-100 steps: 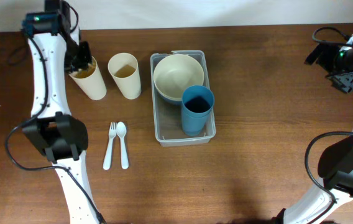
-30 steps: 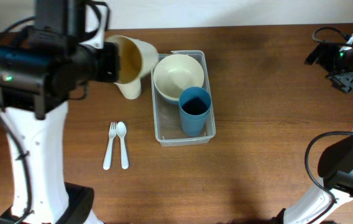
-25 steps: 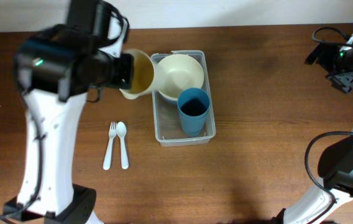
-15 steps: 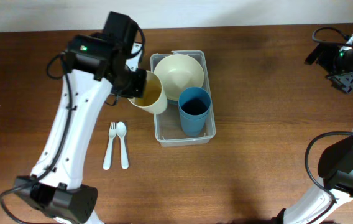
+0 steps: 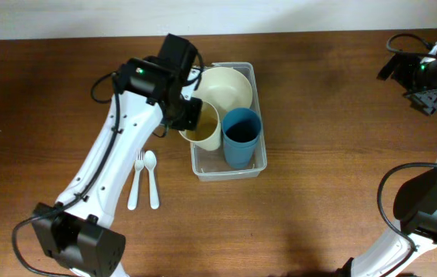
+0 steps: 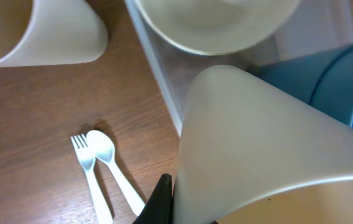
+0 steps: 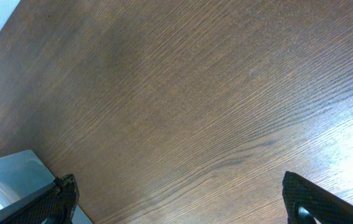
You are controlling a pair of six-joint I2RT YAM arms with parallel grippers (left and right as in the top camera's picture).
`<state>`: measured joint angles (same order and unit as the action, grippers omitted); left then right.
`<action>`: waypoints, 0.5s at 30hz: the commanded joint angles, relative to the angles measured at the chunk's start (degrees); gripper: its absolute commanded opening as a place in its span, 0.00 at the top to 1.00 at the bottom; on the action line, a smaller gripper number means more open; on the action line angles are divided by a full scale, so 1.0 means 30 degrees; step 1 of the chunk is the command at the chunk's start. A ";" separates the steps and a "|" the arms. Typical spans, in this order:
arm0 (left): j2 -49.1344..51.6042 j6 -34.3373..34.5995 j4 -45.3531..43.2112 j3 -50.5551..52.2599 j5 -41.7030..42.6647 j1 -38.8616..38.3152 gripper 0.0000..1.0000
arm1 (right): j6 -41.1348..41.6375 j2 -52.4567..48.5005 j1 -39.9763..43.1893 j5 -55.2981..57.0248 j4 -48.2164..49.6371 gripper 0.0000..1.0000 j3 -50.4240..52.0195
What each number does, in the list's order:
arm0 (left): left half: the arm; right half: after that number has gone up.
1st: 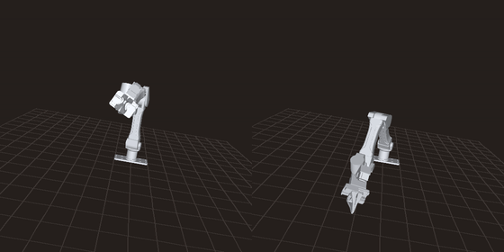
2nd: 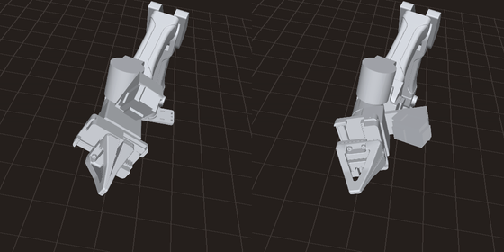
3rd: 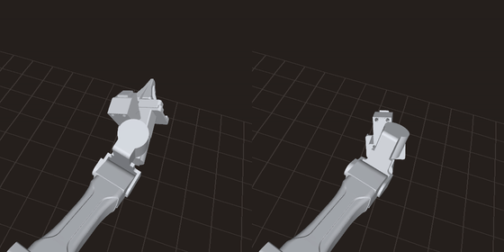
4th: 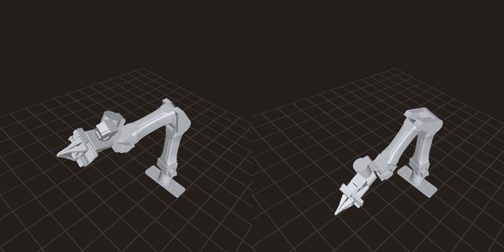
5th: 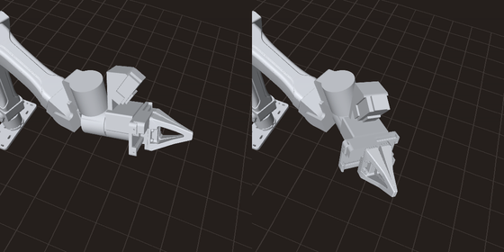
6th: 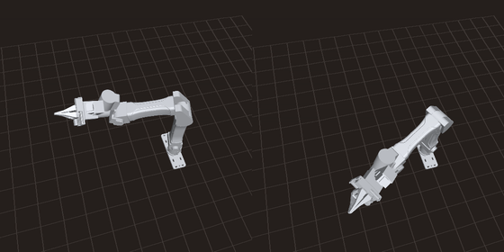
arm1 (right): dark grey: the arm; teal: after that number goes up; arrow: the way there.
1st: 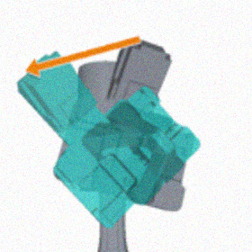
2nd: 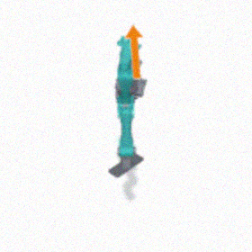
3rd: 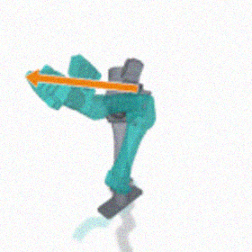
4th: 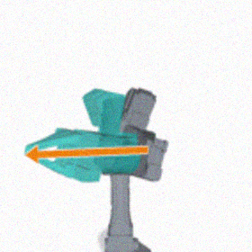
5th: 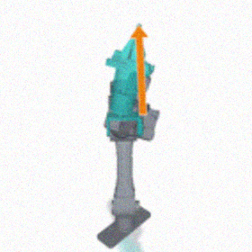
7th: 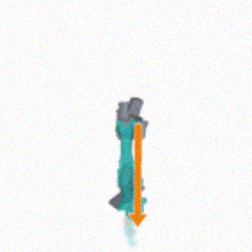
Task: Pack container
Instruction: 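Carry the cream cup right and place it upright in the container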
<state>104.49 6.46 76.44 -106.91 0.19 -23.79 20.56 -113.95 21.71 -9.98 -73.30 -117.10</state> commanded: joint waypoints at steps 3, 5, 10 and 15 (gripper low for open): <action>-0.0124 -0.0160 -0.0066 0.0022 0.0146 -0.0568 0.98 | -0.0058 0.0036 0.0022 0.0168 -0.0007 0.01 -0.0036; -0.0124 -0.0153 0.0015 0.0029 0.0000 -0.0576 0.98 | -0.0058 0.0036 0.0022 0.0168 0.0000 0.01 -0.0036; -0.0117 -0.0153 0.0007 0.0561 -0.0481 -0.0576 0.97 | -0.0058 0.0036 0.0022 0.0168 -0.0007 0.01 -0.0036; -0.0117 -0.0153 -0.0576 0.1756 -0.0488 -0.0576 0.93 | -0.0058 0.0036 0.0022 0.0168 -0.0007 0.01 -0.0036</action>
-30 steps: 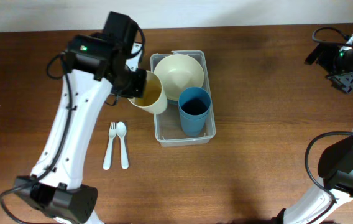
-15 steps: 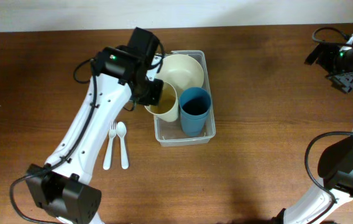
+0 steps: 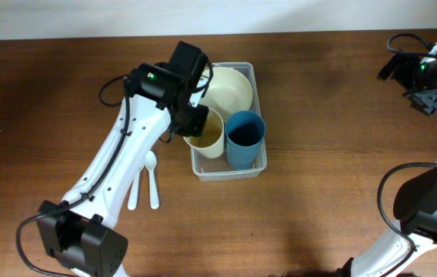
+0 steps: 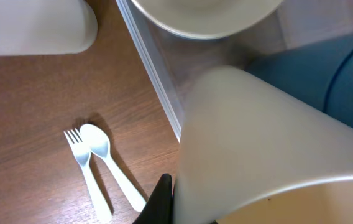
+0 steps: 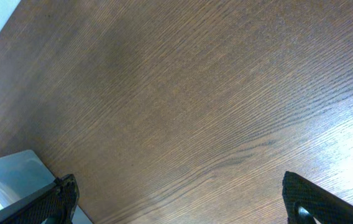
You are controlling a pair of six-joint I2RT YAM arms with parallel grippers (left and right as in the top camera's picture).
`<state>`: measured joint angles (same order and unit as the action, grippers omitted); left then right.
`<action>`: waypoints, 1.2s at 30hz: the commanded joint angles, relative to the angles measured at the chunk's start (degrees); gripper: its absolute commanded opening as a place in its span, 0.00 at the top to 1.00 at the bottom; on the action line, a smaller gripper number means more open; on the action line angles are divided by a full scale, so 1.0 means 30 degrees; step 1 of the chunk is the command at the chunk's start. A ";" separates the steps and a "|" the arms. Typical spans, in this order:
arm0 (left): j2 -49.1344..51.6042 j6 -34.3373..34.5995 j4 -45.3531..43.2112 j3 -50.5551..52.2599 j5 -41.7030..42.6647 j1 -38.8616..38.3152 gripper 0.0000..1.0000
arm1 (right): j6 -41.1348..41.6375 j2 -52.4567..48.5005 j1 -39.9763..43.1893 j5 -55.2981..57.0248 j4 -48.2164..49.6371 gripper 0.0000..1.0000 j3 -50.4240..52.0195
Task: Pack container
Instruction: 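Carry the cream cup right and place it upright in the container, then move the left gripper to the remaining cream cup and grasp it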
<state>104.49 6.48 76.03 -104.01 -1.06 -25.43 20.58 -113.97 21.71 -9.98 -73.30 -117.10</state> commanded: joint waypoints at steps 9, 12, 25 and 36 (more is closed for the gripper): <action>-0.0117 -0.0095 -0.1297 0.1370 -0.0058 -0.0029 0.83 | -0.0066 0.0044 0.0022 0.0168 0.0000 0.01 -0.0036; -0.0131 -0.0095 -0.0962 0.0780 -0.0066 -0.0007 0.83 | -0.0066 0.0044 0.0022 0.0168 -0.0007 0.01 -0.0036; -0.0131 -0.0102 0.4408 -0.9916 -0.4444 0.0634 0.47 | -0.0066 0.0044 0.0022 0.0175 0.0000 0.01 -0.0036; 0.2463 -0.0073 0.2630 -0.8874 -0.0816 0.6280 0.43 | -0.0066 0.0044 0.0022 0.0168 -0.0007 0.01 -0.0036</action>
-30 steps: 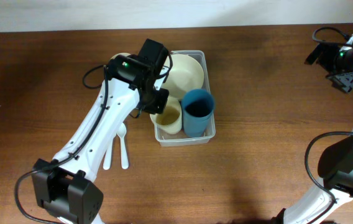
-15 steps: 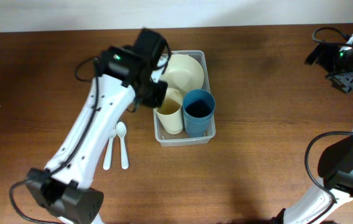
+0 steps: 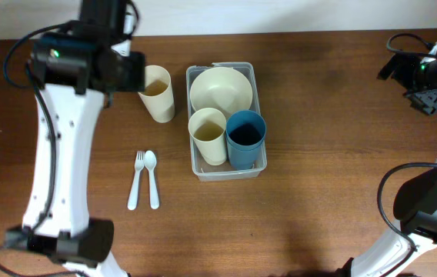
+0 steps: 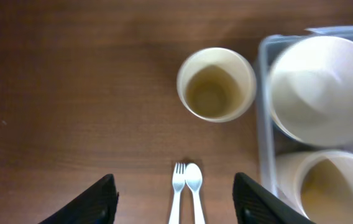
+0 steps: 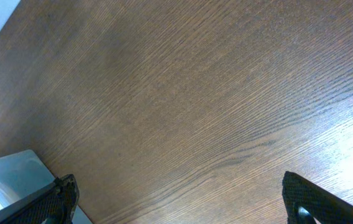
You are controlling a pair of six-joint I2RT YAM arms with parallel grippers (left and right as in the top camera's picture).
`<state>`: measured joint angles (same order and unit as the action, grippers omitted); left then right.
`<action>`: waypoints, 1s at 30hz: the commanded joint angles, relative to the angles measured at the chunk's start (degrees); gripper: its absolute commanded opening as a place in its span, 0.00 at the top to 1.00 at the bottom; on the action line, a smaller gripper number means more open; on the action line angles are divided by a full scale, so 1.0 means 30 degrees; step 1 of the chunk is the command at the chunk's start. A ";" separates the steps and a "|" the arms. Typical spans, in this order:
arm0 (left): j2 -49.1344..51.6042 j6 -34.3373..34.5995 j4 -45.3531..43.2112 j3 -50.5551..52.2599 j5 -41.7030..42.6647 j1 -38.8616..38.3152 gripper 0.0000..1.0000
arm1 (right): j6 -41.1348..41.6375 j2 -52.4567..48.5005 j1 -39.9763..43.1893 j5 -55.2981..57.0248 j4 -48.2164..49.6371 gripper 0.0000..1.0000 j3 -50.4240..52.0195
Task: Pack container
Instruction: 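Move the left gripper to the remaining cream cup and grasp it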
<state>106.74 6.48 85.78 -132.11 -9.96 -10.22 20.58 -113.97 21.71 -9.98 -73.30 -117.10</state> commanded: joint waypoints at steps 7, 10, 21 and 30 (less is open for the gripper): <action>0.5005 0.0109 -0.2878 0.0495 0.4889 0.2055 0.44 | -0.0066 0.0044 0.0022 0.0168 0.0000 0.01 -0.0036; 0.6156 0.0117 -0.3133 0.0495 0.4903 0.2055 0.44 | -0.0066 0.0044 0.0022 0.0168 0.0000 0.01 -0.0036; 0.8655 0.0270 -0.3650 0.0495 0.4896 0.2055 0.69 | -0.0066 0.0044 0.0022 0.0168 -0.0007 0.01 -0.0036; 0.8255 0.0255 -0.2696 -0.0029 0.4896 0.2055 0.89 | -0.0066 0.0044 0.0022 0.0168 0.0000 0.01 -0.0036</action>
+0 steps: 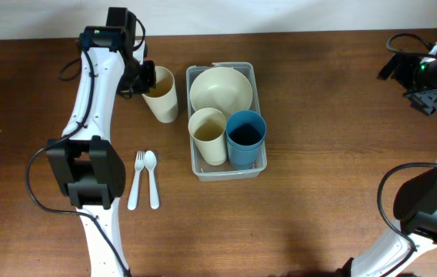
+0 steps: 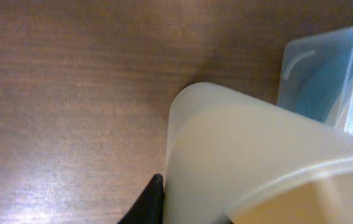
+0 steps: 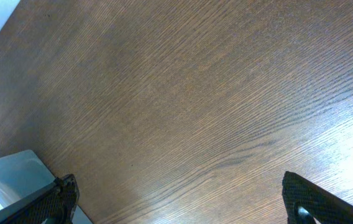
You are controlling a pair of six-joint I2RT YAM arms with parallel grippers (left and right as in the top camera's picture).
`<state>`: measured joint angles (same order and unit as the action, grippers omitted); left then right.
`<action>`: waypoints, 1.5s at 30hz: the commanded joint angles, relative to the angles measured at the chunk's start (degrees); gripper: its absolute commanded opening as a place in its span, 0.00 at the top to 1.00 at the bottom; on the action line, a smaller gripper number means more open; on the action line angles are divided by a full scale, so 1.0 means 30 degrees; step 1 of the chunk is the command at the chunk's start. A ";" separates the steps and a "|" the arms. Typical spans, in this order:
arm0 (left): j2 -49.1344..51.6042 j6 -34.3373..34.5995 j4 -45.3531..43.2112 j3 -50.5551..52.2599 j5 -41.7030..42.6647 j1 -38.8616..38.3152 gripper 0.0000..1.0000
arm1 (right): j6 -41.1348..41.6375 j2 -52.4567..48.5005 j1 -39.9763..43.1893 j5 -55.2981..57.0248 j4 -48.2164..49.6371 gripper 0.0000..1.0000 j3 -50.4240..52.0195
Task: Pack container
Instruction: 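Move the left gripper to the remaining cream cup and grasp it, then carry the cream cup over the container and drop it into the first cream cup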
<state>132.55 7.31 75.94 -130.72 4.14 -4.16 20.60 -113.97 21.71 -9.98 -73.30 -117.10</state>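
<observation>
A clear plastic container (image 1: 258,86) holds a cream bowl (image 1: 220,88), a cream cup (image 1: 207,135) and a blue cup (image 1: 243,137). A second cream cup (image 1: 161,94) stands on the table just left of the container. My left gripper (image 1: 143,79) is at this cup's rim. In the left wrist view the cup (image 2: 245,155) fills the frame, and one dark fingertip (image 2: 152,200) presses its outer wall. The other finger is hidden. My right gripper (image 3: 179,205) hangs open over bare table at the far right.
A white fork (image 1: 135,181) and spoon (image 1: 151,178) lie side by side on the wooden table (image 1: 326,177), below the loose cup and left of the container. The right arm (image 1: 426,73) stays near the table's far right edge.
My left gripper was open, high over the loose cream cup and the cutlery. Now it is low at that cup, with a finger against its wall. The right arm has not moved.
My left gripper first held a cream cup at the container's left edge, then inside it beside the blue cup. Later that cup stood in the container and the gripper was open above the table. Now it grips the second cream cup.
</observation>
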 commanded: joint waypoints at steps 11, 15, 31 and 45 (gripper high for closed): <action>-0.3475 -0.0328 0.5034 -0.4299 -0.1909 -0.0415 0.98 | -0.0073 0.0044 0.0022 0.0168 0.0000 0.01 -0.0036; -0.5049 -0.0714 0.6433 -0.5807 -0.1989 -0.1348 0.98 | -0.0073 0.0044 0.0022 0.0175 0.0000 0.01 -0.0036; -0.8655 -0.1661 0.6914 -0.3854 -0.1304 -0.5668 0.99 | -0.0073 0.0044 0.0022 0.0168 0.0000 0.01 -0.0036; -0.8546 -0.1661 0.6849 0.0095 -0.1268 -0.5829 0.91 | -0.0073 0.0044 0.0022 0.0168 -0.0007 0.01 -0.0036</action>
<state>107.04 2.79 96.62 -131.52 -0.58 -21.69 20.58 -113.97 21.71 -9.98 -73.30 -117.10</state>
